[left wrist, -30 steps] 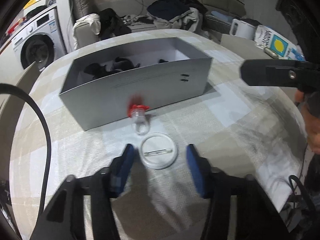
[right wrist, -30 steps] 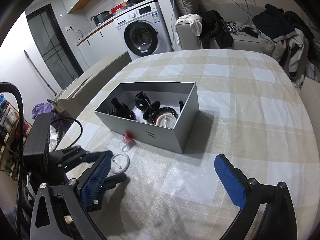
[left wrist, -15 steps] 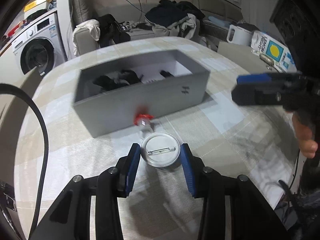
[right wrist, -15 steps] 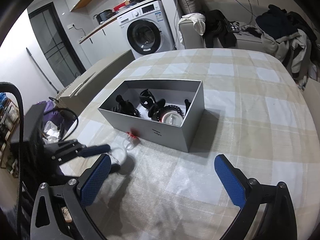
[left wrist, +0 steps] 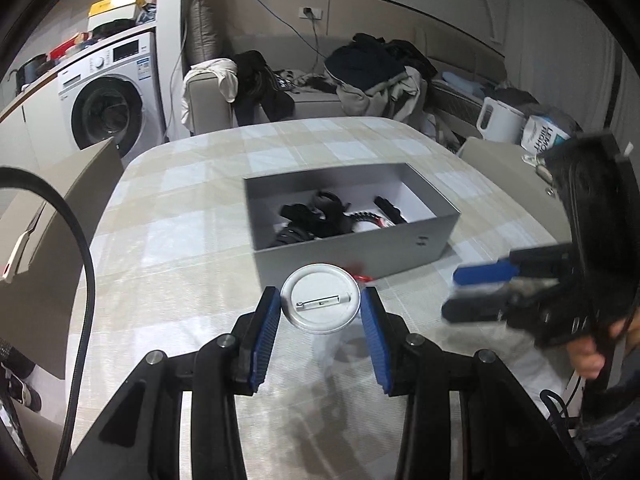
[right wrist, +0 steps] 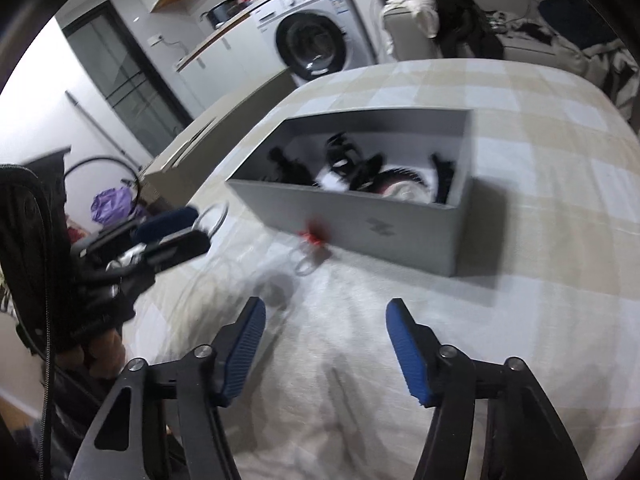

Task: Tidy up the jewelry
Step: 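Lower the left tool around the white round lid and close it, then grasp the clear red-capped jar with the right tool while left tool holds the lid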

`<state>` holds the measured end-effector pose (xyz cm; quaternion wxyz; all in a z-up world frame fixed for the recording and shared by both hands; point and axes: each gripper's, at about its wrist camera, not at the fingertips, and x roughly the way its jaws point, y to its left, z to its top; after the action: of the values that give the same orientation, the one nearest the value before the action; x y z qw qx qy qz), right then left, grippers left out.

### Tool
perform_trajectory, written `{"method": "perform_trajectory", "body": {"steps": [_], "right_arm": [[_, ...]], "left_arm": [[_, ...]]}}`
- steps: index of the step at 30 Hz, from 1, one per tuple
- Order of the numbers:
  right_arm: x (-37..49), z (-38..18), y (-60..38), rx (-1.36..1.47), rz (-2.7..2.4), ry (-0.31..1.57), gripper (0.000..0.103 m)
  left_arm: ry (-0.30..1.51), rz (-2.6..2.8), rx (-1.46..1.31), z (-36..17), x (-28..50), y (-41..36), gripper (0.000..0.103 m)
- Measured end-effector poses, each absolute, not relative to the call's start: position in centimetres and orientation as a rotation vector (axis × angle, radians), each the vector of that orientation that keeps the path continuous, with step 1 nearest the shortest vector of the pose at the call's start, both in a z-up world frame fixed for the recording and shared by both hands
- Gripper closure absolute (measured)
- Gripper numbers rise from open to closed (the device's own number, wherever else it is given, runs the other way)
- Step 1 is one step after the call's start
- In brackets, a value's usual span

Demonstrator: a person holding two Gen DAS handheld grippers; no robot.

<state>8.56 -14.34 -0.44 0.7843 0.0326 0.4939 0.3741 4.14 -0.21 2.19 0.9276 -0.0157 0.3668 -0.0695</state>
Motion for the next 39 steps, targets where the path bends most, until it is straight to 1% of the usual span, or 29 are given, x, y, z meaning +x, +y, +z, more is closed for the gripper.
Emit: {"method": "perform_trajectory", "body": {"steps": [2,6,11,18,20,24,25,26,27,33,35,39], "right_arm": [[8.3,-0.4,-13.6,0.055,0.819,1.051,0.047],[8.1,-0.1,-12.3,0.058,0.839,1.016,0.048],[8.9,-1.1,-11.0,0.058,0.823,1.029,0.057],[9.5,-1.7,-9.8,0.042,0.803,1.04,0.059],[9.7,-1.6,-9.4,0.026,0.796,1.035,0.061],[10.2,-1.6,-8.7,0.016,0.777,1.03,0.062],[10.2,-1.7,-8.6,0.012,0.771,1.028,0.064],[10.1,-1.7,-8.5,0.008,0.766,1.029,0.071],[10.1,-1.8,-8.4,0.005,0.761,1.032,0.073],[10.3,-2.2,-8.5,-0.001,0.74,1.04,0.077],[10.4,-2.3,-8.5,-0.005,0.736,1.042,0.083],[10.3,-2.2,-8.5,-0.007,0.744,1.04,0.089]], "left_arm": [[0.754,-0.137,-0.047,2.1,4.3,0.2,0.068],[0.76,-0.131,-0.047,1.9,4.3,0.6,0.068],[0.76,-0.121,-0.042,1.9,4.1,1.3,0.068],[0.75,-0.114,-0.045,2.1,3.7,2.4,0.068],[0.75,-0.113,-0.05,2.1,3.7,2.6,0.068],[0.749,-0.107,-0.061,2.1,3.8,3.1,0.068],[0.751,-0.106,-0.063,2.1,3.9,3.2,0.068],[0.751,-0.105,-0.063,2.0,3.9,3.2,0.068],[0.753,-0.104,-0.064,2.0,3.9,3.3,0.068],[0.762,-0.103,-0.066,1.7,4.0,3.2,0.068],[0.764,-0.104,-0.065,1.7,4.0,3.2,0.068],[0.767,-0.106,-0.065,1.7,4.0,3.2,0.068]]}}
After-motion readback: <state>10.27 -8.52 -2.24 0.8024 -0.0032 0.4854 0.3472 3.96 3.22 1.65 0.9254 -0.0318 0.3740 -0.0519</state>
